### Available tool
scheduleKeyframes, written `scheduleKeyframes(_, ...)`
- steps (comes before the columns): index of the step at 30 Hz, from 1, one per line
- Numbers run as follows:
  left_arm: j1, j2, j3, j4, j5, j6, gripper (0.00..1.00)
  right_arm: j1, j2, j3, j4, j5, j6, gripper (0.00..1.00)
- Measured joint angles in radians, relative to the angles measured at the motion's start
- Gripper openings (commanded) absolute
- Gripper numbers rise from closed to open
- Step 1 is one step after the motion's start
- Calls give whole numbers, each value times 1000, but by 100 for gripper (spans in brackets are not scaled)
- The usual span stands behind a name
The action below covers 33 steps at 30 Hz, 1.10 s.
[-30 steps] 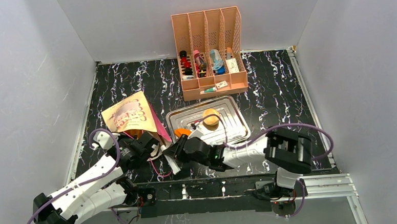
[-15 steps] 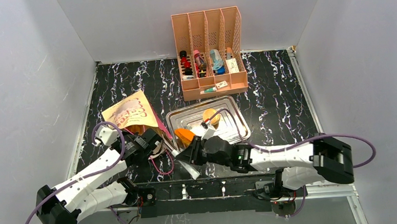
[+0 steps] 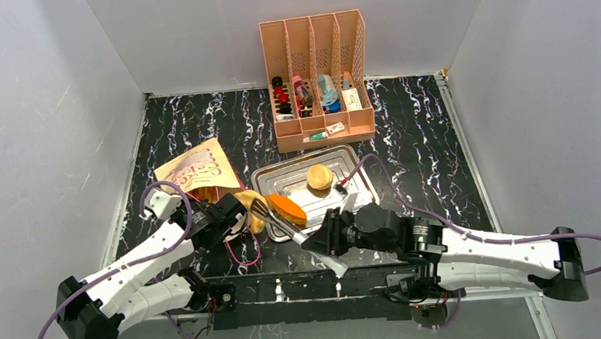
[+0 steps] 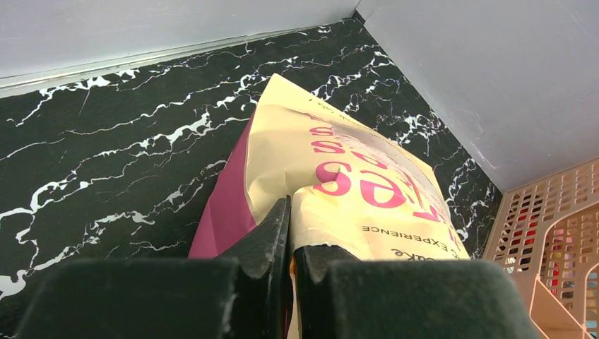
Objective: Take the fake bread out of the paper bag
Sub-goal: Take out the fake bread from the paper bag, then place the fake bread in the container.
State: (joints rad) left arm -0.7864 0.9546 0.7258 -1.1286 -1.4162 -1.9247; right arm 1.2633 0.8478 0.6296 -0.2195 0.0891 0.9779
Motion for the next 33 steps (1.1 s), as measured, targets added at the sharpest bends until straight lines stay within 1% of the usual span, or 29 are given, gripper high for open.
scheduleKeyframes(5,2,4,0,-5,-2,-7,3,2,-101,0,-129,68,-24,0)
scheduleKeyframes(9,2,13,2,-6,-2,-11,4,5,-112,0,-199,158,-49,0)
scheduleKeyframes(12,3,12,2,-14,-3,-16,3,5,-80,0,-240,237,-76,0)
scheduleKeyframes(17,5,-3,2,-24,-1,-20,3,2,9,0,-258,339,-116,0)
scheduleKeyframes(26,5,-35,2,-17,7,-8,3,-56,106,27,-239,391,-190,0)
scheduleKeyframes(28,5,-37,2,-10,8,-3,3,-72,117,27,-231,390,-199,8)
scheduleKeyframes(33,5,-42,-2,6,12,10,3,-120,124,27,-217,374,-214,37)
